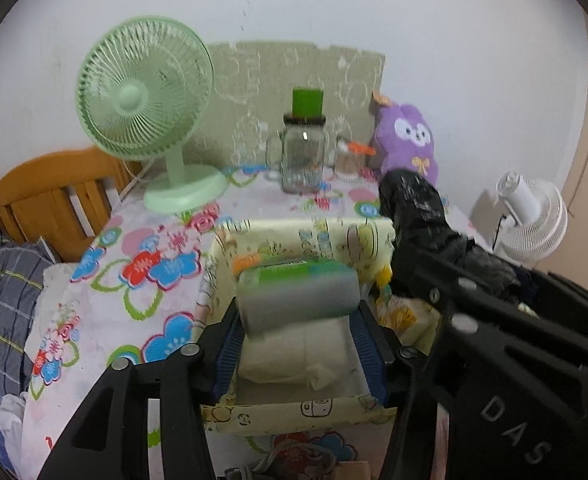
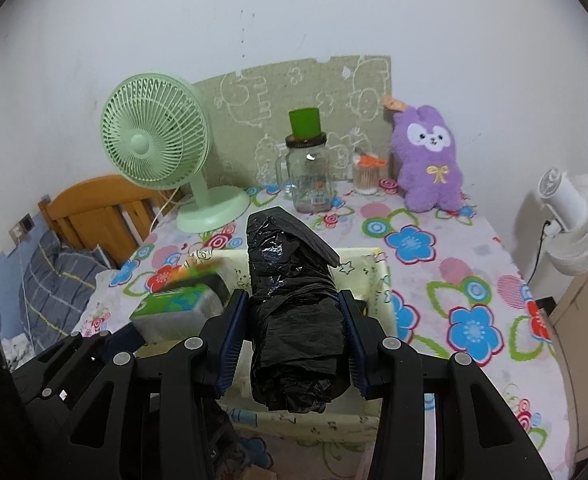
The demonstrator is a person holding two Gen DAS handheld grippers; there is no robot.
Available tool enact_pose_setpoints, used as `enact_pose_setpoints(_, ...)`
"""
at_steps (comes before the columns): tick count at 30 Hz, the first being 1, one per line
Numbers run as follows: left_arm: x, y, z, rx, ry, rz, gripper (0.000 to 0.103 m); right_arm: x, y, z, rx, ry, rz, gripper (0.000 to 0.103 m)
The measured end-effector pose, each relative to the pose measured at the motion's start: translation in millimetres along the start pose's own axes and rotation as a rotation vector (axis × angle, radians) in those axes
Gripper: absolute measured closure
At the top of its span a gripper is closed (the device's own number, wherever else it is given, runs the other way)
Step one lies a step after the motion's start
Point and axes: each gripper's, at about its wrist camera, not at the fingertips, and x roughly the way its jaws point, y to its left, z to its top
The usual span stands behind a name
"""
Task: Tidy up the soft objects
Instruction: 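Lower both held items into the box and open both tools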
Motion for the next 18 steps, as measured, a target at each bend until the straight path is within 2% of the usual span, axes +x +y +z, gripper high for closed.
enact_pose_setpoints(1,3,0,-1,0.004,0.012,0.000,0.047,3,0,0,0.002,0.007,0.004,0.055)
enact_pose_setpoints(4,9,-1,-5,0.020,0.028,-0.001,0.030,12,1,0,0.001,0.026,0.010,0.055)
enact_pose_setpoints(8,13,2,-5,0.014,0.035,-0.011,0.022,22,2,0,-0.004,0.049,0.014,0.055)
enact_pose_setpoints(12,18,4,-5,0.010,0.054,-0.027,0.017,31,4,1,-0.004,0.068,0.023,0.055)
enact_pose_setpoints(18,20,6,-5,0.011,0.046,-0.001,0.017,44,5,-1,-0.013,0.111,0.050,0.052)
